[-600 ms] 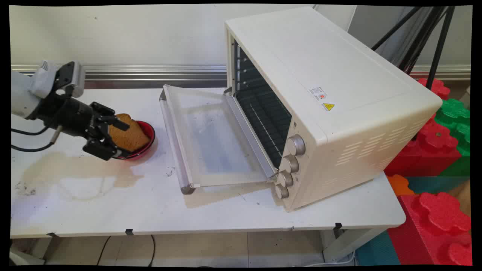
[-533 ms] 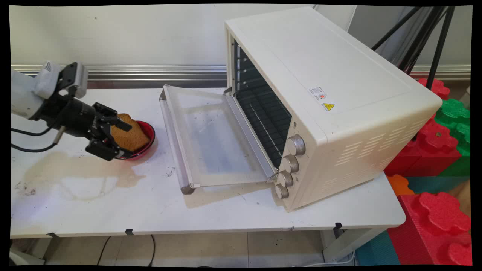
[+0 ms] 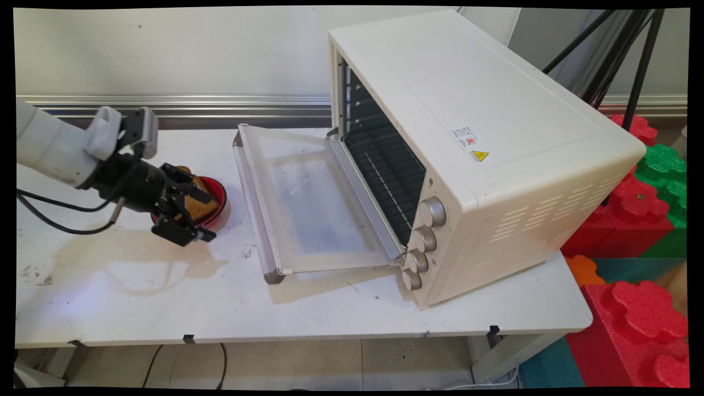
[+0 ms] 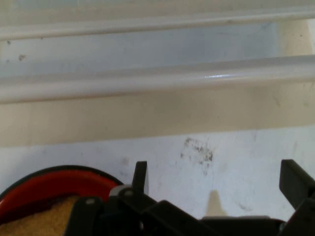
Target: Close the oven
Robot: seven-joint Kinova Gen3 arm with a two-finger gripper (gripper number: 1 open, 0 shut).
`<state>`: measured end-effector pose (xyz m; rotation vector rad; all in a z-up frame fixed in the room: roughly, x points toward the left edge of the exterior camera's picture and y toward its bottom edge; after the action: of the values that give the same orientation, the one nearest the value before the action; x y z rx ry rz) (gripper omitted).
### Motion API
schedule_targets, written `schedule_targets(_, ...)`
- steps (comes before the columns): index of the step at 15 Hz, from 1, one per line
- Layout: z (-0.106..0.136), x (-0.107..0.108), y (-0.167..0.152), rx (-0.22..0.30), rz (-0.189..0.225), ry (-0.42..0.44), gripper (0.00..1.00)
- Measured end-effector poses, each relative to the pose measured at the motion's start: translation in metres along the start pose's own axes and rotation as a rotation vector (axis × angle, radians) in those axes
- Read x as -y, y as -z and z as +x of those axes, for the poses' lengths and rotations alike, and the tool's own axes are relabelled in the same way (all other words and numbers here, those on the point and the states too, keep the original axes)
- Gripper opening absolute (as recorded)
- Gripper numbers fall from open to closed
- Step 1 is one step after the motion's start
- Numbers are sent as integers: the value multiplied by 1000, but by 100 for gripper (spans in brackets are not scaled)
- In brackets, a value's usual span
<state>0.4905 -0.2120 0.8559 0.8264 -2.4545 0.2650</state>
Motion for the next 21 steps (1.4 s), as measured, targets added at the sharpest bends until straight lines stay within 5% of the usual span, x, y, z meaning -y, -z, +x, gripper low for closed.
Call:
schedule_targets(5,5,-3,-21,1,2,5,100)
schedule_targets(6,7,-3,-27,1,4,8,0)
schedule_targets(21,31,-1,-79,-38,26,18,0)
